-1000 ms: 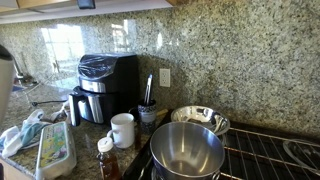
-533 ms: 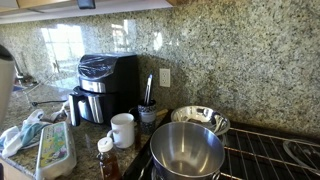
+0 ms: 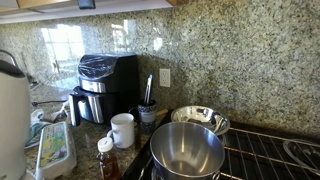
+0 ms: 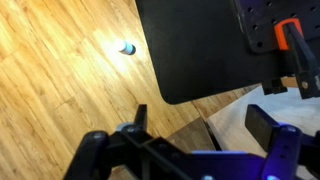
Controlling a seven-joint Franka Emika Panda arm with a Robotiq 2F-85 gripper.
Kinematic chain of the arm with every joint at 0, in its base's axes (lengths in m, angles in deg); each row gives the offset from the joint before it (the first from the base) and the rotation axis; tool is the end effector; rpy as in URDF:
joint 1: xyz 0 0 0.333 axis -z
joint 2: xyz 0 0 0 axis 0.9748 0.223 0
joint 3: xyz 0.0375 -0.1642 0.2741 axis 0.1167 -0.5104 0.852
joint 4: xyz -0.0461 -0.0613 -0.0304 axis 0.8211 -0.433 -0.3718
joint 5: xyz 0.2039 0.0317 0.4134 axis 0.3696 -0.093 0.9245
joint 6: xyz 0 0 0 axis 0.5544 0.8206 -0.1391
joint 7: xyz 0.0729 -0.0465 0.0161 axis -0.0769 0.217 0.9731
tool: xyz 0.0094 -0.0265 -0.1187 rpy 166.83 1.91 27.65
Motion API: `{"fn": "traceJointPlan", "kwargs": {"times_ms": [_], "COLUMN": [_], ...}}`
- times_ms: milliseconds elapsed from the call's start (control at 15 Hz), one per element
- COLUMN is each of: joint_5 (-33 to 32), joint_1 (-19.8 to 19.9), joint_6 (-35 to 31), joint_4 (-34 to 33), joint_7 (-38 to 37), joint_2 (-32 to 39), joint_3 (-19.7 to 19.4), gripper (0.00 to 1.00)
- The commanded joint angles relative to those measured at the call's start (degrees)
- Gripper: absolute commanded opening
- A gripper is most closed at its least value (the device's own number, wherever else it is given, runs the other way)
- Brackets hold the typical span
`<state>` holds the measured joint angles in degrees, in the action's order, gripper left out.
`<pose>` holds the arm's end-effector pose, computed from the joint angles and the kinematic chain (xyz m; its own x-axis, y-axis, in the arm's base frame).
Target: Twist the first knob on the stove
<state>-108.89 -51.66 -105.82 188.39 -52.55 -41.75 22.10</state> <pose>0.2585 -0.2854 0.1712 0.9188 -0.2942 -0.2634 -0.2689 -0.9546 0.1283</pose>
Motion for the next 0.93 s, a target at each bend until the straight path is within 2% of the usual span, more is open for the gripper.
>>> {"fn": "traceJointPlan", "kwargs": {"times_ms": [0, 333, 533, 867], "joint_5": [1.9, 4.5, 8.5, 13.0], "joint_1": [-0.3, -1.0, -1.7, -2.8], "joint_6": [-14.0, -29.6, -33.6, -34.3], "joint_4": [0.0, -1.1, -2.6, -4.8], "joint_7": [-1.3, -0.2, 1.1, 2.0], "joint_2": [8.8, 20.0, 24.3, 26.1], "joint_3": [-0.3, -0.4, 0.2, 0.8], "gripper": [1.00, 1.00, 1.00, 1.00]}}
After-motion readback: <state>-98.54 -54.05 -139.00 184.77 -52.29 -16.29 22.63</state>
